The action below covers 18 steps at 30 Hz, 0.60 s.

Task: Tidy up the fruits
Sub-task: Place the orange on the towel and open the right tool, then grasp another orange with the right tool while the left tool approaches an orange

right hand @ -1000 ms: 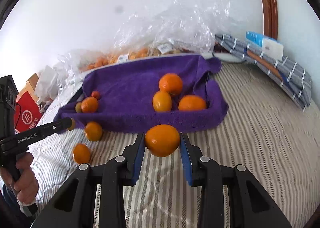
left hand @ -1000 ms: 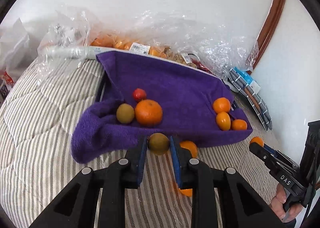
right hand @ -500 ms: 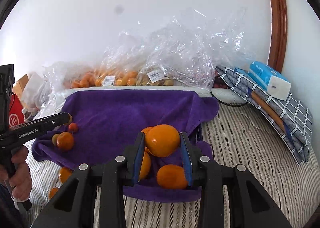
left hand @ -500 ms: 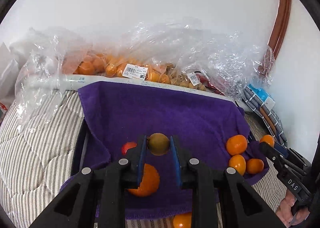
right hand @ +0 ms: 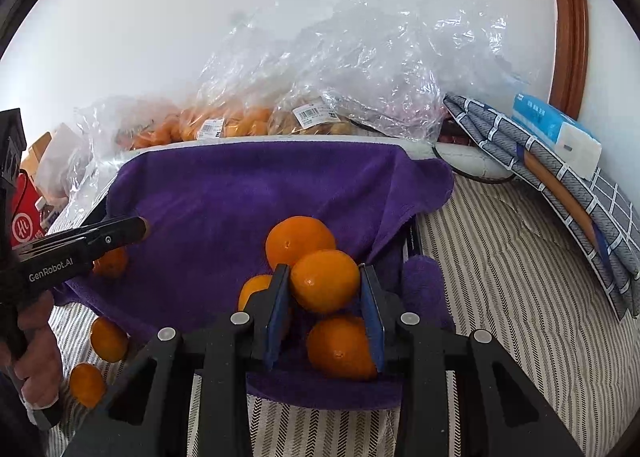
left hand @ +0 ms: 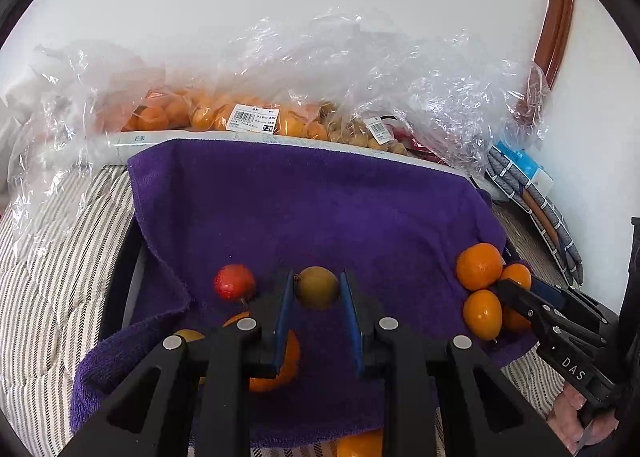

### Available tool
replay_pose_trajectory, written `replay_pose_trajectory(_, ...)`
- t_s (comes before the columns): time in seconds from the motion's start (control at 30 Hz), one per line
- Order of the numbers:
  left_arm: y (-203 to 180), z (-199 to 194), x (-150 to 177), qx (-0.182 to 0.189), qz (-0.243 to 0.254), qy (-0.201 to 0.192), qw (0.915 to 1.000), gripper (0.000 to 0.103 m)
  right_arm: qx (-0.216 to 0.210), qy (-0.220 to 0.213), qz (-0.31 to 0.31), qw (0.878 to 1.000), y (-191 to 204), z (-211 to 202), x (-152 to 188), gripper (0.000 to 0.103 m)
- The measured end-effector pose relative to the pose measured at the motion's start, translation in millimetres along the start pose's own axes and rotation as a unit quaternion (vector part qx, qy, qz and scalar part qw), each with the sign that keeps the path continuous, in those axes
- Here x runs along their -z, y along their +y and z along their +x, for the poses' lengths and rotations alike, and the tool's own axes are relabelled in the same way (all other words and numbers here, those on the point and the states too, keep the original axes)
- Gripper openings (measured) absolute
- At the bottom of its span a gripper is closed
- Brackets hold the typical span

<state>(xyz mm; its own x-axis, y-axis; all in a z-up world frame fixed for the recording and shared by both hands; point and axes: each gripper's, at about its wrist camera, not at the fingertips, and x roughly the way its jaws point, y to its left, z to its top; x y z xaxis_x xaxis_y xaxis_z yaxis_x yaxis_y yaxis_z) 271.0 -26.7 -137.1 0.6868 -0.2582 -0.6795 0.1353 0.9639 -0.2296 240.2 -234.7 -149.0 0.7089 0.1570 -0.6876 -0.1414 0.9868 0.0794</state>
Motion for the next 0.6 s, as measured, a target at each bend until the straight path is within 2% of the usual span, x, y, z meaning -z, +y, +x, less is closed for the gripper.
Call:
replay_pose_trajectory(0.17, 3, -12, -2, -0.002, -0.009, -0.019, 0.9998, 0.024, 0.012, -0.020, 0.005, 1.000, 2, -13, 4, 0.041)
replay_pose_trajectory(0.3, 11, -34, -3, -0.006, -0.021, -0.036, 0.9991, 0.033, 0.009, -0.029, 0.012, 0.999, 15, -32, 5, 0.041)
replay_pose_trajectory(0.43, 24, -60, 2, -0.022, -0.029, -0.042, 0.9984, 0.035, -0.019, -0.025, 0.007, 0.999, 45, -59, 18, 0.041)
replay_pose_trajectory(0.47, 28, -67, 5, -0.026, -0.029, -0.044, 0.9983, 0.038, -0.028, -0.020, 0.003, 0.999, 55, -64, 23, 0.041)
replay_pose_trajectory(0.6, 47, -89, 21, -0.044, -0.022, -0.036, 0.9981, 0.041, -0.061, 0.001, -0.010, 0.998, 93, -73, 46, 0.041)
